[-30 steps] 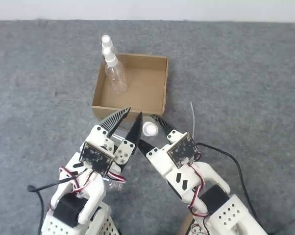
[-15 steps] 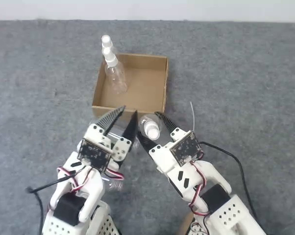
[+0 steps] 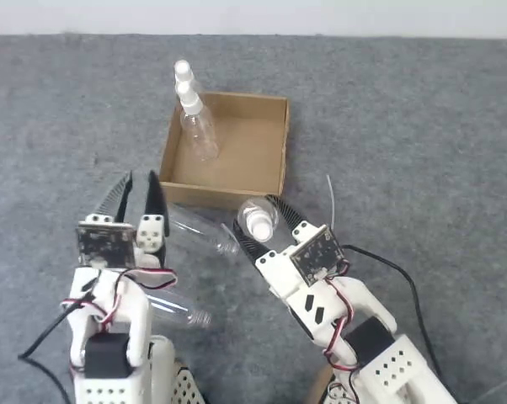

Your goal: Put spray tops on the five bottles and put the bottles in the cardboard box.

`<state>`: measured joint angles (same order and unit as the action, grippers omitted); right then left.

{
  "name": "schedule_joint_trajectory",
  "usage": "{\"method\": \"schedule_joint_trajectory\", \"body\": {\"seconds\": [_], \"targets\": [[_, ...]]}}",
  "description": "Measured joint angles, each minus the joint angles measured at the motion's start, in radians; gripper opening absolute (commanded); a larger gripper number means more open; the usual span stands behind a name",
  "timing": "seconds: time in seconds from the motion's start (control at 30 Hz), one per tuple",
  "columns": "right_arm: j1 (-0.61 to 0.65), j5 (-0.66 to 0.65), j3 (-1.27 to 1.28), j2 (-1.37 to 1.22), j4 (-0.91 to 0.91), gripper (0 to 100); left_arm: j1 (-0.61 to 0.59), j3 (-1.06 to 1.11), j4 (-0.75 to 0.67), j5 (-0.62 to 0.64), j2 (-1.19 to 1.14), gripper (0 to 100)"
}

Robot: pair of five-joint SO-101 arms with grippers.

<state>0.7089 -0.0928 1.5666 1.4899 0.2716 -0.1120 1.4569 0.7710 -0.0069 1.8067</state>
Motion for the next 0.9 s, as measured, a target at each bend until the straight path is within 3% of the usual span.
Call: {"method": "schedule_joint_trajectory", "body": {"seconds": [0.23, 0.73, 0.9], "targets": [[-0.041, 0.0, 0.011, 0.0, 0.0, 0.6, -0.066, 0.129, 0.0, 0.057, 0.0, 9], [-0.048, 0.0, 0.011, 0.0, 0.002, 0.6, -0.063, 0.221, 0.0, 0.064, 0.0, 9], [-0.077, 0.0, -0.051, 0.0, 0.126, 0.6, -0.063, 0.221, 0.0, 0.064, 0.0, 9]]}}
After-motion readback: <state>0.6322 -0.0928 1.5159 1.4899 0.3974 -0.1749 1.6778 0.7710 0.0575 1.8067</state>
